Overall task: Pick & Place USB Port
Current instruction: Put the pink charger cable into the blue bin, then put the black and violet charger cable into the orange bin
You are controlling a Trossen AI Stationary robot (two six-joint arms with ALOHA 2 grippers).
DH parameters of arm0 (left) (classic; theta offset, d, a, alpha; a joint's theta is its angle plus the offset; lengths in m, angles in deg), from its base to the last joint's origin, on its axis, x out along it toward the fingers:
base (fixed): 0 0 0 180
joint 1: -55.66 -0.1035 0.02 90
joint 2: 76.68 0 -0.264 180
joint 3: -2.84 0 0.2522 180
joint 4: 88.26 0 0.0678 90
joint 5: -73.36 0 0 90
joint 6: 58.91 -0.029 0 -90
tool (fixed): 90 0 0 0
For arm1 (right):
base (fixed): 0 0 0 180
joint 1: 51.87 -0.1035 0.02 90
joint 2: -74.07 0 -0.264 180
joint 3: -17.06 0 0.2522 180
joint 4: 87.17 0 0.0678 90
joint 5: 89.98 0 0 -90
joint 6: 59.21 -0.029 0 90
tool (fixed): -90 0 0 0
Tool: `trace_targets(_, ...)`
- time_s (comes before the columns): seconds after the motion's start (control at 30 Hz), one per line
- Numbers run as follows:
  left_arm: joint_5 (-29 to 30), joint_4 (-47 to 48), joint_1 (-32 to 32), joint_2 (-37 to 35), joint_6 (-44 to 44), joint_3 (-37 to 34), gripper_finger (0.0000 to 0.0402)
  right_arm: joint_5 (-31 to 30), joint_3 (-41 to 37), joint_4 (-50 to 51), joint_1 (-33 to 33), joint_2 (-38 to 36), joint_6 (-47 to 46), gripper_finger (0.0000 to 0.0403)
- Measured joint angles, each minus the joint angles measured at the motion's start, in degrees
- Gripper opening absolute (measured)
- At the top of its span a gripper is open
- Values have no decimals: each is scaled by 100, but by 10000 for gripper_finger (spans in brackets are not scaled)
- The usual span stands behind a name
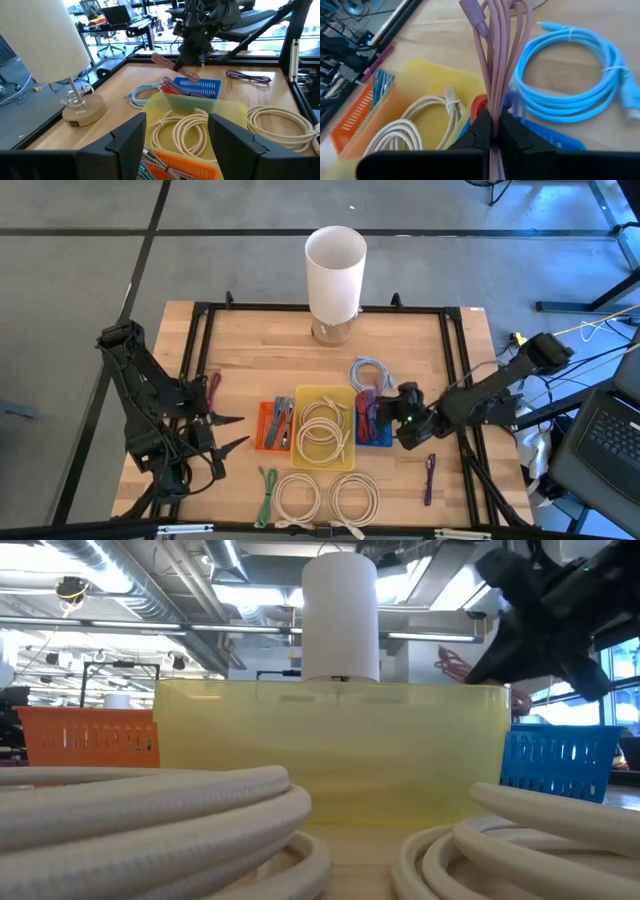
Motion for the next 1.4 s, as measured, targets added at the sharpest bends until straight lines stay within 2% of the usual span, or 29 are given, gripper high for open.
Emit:
trace_targets(0.2,2,2,0,0,0,0,207,144,556,159,-3,652,0,16)
trace_targets(0.33,2,0,0,0,2,0,207,260,825,499,-42,1041,-342,16)
trace_targets(0.67,6,2,-11,0,-243,0,207,365,886,575,-448,1959,-1766,16)
trace_targets(0.97,-65,2,-170,2,-254,0,207,429,900,616,-448,2187,-1805,19)
trace_targets(1.23,-78,2,-190,2,-243,0,207,549,884,874,-634,1896,-1799,130)
trace_targets(1.4,-79,2,-190,2,-240,0,207,211,882,991,-780,1545,-1773,162)
